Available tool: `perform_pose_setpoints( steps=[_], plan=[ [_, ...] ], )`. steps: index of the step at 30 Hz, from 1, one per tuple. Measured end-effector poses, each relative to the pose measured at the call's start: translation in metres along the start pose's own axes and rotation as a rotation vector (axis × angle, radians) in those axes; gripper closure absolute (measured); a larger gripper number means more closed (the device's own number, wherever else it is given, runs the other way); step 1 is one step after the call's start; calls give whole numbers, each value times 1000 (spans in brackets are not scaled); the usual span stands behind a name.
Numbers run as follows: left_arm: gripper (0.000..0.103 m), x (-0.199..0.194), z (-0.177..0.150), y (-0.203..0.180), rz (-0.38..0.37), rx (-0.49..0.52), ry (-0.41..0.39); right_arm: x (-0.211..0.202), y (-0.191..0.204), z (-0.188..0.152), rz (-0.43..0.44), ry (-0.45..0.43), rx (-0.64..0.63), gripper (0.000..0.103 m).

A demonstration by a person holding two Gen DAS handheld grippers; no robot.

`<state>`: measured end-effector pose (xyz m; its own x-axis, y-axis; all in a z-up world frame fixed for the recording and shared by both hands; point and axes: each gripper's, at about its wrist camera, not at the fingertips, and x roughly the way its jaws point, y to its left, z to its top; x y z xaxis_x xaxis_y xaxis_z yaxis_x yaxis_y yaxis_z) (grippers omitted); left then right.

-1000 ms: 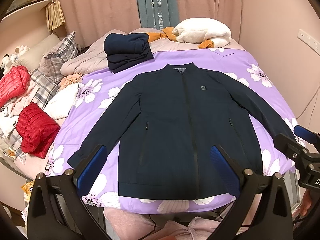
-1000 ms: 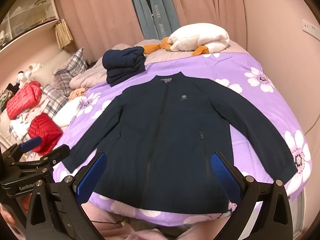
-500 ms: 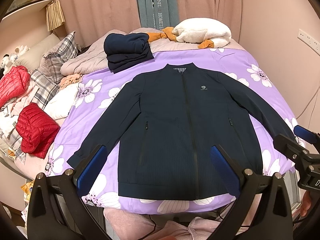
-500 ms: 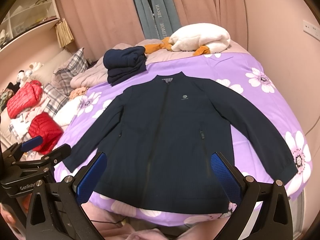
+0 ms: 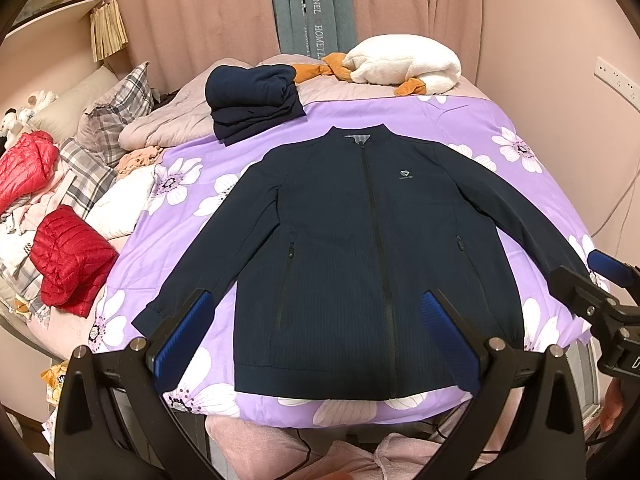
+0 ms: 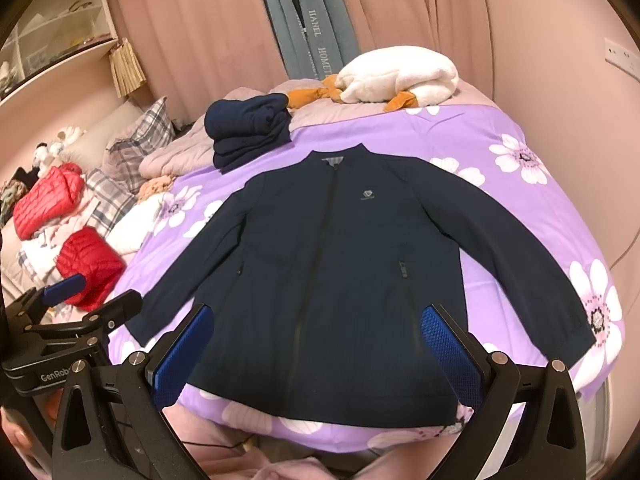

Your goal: Fold large clothes

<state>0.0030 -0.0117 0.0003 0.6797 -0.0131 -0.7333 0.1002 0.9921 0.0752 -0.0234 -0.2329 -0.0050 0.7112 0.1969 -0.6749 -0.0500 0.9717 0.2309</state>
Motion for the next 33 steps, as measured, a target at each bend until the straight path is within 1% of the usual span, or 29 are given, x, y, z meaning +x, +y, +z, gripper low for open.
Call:
perform_pose_setpoints(
  steps=[2,4,6,7,8,9,10,11,12,13,14,15,17,19,20,21,23,24,26,29,31,33],
  plan=[
    [0,3,1,2,-42,-13,5,-1,-3,0,2,-9,7,0],
    [0,11,1,7,-135,-45,28,-4,-13,2,29,-49,41,0],
    [0,25,1,15,-220,-104,56,-11,-31,2,70,-117,94,0],
    [0,33,1,19,-248,-133,66,-16,-43,0,81,-166,133,0],
    [0,40,0,22,-260,-158,67,-20,-56,-2,86,-217,172,0],
    [0,48,-1,25,-271,-174,54,-25,-76,-8,99,-275,225,0],
    [0,53,-1,25,-277,-179,43,-28,-93,-14,121,-307,274,0],
    [0,60,-3,27,-285,-186,37,-28,-107,-19,145,-322,315,0],
    [0,65,-3,28,-297,-195,36,-28,-129,-28,184,-334,383,0],
    [0,71,-5,30,-332,-209,32,-27,-150,-37,211,-347,447,0],
    [0,78,-7,31,-382,-224,34,-26,-164,-45,218,-361,492,0],
    [0,84,-9,32,-420,-239,43,-27,-183,-56,206,-384,539,0],
    [0,100,-12,32,-530,-283,68,-27,-210,-75,124,-415,612,0],
    [0,107,-16,33,-581,-321,56,-27,-235,-93,-4,-434,652,0],
    [0,111,-16,30,-585,-327,41,-26,-242,-98,-43,-437,652,0],
    [0,113,-15,28,-574,-321,38,-25,-249,-104,-66,-428,660,0],
    [0,119,-11,19,-552,-289,41,-17,-270,-121,-65,-389,719,0],
    [0,122,-9,15,-561,-281,41,-12,-277,-128,-73,-374,744,0],
    [0,128,-8,12,-587,-285,37,-8,-288,-138,-105,-378,751,0],
    [0,136,-6,7,-602,-284,28,1,-303,-152,-93,-383,782,0],
    [0,140,-2,0,-593,-259,39,16,-311,-158,-94,-342,820,0],
    [0,145,1,-7,-576,-233,52,22,-320,-168,-107,-316,825,0]
  ],
)
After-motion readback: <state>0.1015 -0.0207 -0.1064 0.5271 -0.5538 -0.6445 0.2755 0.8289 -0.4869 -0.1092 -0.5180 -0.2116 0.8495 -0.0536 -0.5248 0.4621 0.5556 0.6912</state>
